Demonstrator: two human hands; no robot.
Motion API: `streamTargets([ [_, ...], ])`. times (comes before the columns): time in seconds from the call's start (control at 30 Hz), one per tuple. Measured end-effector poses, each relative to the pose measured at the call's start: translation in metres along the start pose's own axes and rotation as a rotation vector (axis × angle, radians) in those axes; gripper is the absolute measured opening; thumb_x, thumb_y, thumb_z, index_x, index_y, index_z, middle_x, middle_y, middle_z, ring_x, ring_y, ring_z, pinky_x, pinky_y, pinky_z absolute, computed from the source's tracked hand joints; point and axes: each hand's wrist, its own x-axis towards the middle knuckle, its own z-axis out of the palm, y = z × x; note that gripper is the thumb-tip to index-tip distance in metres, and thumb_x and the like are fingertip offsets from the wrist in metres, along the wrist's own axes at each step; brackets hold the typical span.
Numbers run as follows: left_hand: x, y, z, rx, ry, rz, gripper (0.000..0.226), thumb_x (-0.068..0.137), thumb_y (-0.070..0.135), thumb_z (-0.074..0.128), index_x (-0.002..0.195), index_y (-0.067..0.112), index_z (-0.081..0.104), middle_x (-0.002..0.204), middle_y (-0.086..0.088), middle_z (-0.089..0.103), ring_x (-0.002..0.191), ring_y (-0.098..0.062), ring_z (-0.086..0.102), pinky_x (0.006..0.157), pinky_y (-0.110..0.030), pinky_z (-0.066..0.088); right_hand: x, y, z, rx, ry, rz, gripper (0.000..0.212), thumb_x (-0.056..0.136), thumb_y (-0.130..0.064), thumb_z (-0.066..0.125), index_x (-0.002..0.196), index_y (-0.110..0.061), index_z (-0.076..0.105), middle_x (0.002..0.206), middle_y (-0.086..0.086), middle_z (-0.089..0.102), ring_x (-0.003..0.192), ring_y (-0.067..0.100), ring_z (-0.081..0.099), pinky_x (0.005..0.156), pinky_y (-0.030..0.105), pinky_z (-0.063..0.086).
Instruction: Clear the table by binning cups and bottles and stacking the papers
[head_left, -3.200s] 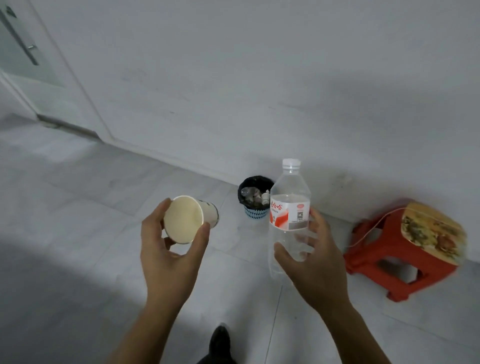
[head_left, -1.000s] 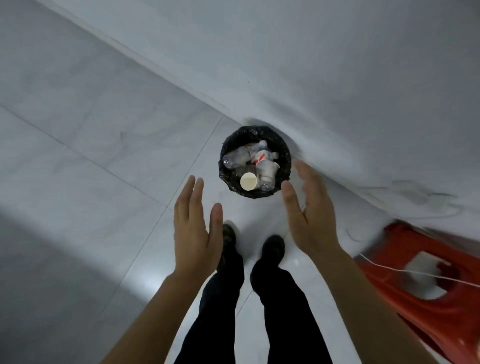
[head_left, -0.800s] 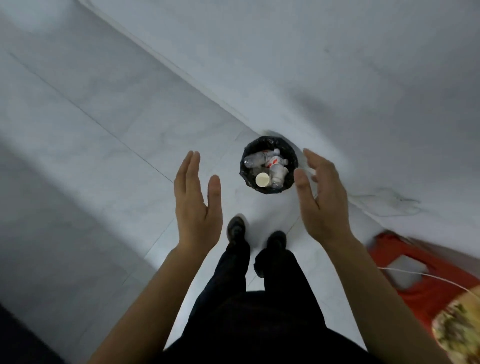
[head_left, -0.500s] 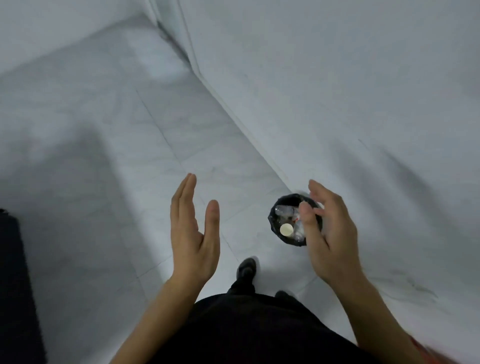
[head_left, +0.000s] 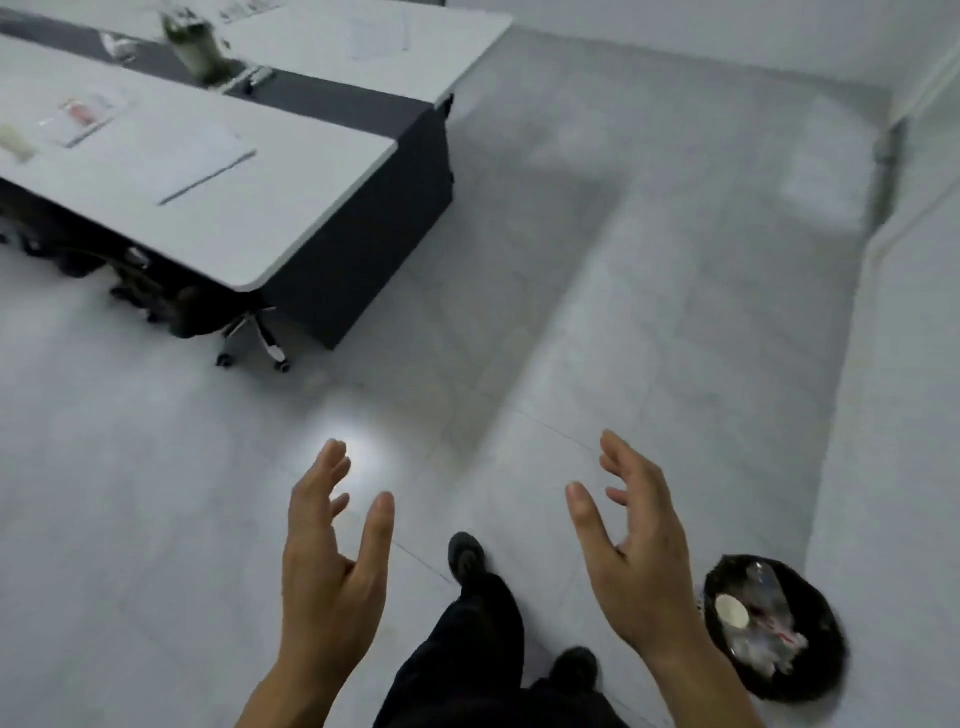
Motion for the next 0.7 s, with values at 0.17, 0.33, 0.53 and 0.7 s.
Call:
streamTargets([
  [0.17,-0.01,-0.058,-0.111,-0.045,0.372,-0.164,0.054,0.094,0.034,0.057,0.142,0.039,0.033,0.14,0.015,0.047,0.127,-0.007,0.051,0.095,-0.03,0.051,0.015,-0.078,0.105,-0.072,-0.278,-0.238,0.054,0.093,-0.056,0.047,0.142,-0.033,0.042,0.137,-0.018,0.046,0.127,0.0,0.048,0.101,0.025,0.046],
  [0.33,-0.011,-0.14,-0.203,-0.108,0.578,-0.344,0.055,0.093,0.038,0.06,0.144,0.032,0.038,0.132,0.031,0.045,0.125,-0.005,0.052,0.097,-0.032,0.047,0.019,-0.14,0.238,-0.148,-0.468,-0.386,0.052,0.094,-0.06,0.044,0.142,-0.039,0.04,0.141,-0.022,0.043,0.129,0.003,0.047,0.102,0.039,0.05],
  [0.53,0.041,-0.213,-0.316,-0.133,0.68,-0.41,0.051,0.093,0.038,0.058,0.141,0.035,0.041,0.134,0.017,0.05,0.123,-0.002,0.052,0.095,-0.028,0.045,0.026,-0.209,0.373,-0.147,-0.579,-0.443,0.052,0.094,-0.059,0.043,0.142,-0.04,0.04,0.14,-0.021,0.043,0.127,-0.001,0.046,0.102,0.033,0.049],
  [0.7,0.118,-0.255,-0.383,-0.137,0.661,-0.371,0.055,0.093,0.043,0.058,0.144,0.028,0.041,0.131,0.028,0.048,0.119,0.009,0.051,0.092,-0.019,0.043,0.05,-0.249,0.451,-0.118,-0.545,-0.417,0.052,0.093,-0.057,0.045,0.142,-0.039,0.041,0.136,-0.019,0.046,0.123,-0.002,0.048,0.097,0.023,0.047],
])
